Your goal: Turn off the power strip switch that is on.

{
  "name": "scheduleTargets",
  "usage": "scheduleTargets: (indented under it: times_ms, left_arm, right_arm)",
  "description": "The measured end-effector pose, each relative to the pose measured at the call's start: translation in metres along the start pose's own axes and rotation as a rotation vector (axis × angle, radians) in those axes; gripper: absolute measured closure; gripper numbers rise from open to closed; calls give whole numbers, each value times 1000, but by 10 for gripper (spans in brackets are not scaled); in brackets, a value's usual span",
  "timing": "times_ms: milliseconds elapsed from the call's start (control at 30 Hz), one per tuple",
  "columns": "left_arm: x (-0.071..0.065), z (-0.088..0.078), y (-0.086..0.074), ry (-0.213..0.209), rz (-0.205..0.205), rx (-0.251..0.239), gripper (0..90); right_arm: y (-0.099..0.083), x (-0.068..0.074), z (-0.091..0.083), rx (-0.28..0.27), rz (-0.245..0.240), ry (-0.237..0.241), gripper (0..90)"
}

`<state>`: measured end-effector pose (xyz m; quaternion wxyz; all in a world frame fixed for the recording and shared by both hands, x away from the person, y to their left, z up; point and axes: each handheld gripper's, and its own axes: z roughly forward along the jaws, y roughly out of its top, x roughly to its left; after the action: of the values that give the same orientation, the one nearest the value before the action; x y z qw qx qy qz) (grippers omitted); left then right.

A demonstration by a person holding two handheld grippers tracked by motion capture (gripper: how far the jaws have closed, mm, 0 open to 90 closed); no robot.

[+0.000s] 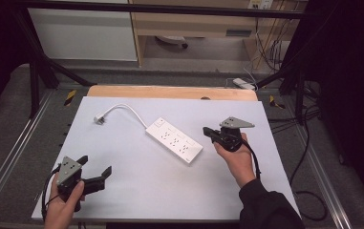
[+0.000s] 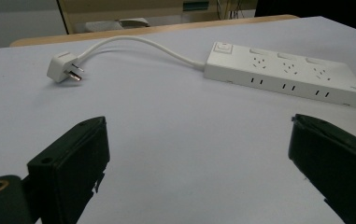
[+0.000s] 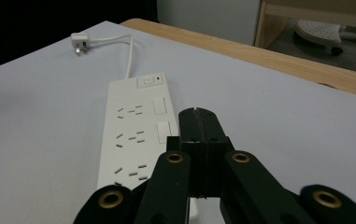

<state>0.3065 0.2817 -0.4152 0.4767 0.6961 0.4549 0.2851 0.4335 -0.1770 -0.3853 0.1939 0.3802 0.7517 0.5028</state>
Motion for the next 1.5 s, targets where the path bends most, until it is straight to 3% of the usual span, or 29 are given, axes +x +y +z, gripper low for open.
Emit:
scheduleTargets:
  times_ms: [633,900,1067,1500]
  left_arm:
    - [0,0,0,0,-3,-1,52]
    - [-1,0,0,-1,-4,-2,52]
    - [-1,0,0,-1,-2,0,52]
    - [-2,0,0,-4,-4,-2,52]
  right_arm:
    - [4,-15,-24,-36,16,-37,900]
    - [5,-20,-33,-50,26,-48,809]
    - [6,-22,-39,-58,31,-56,713]
    - [6,-31,-62,-77,71,-101,328]
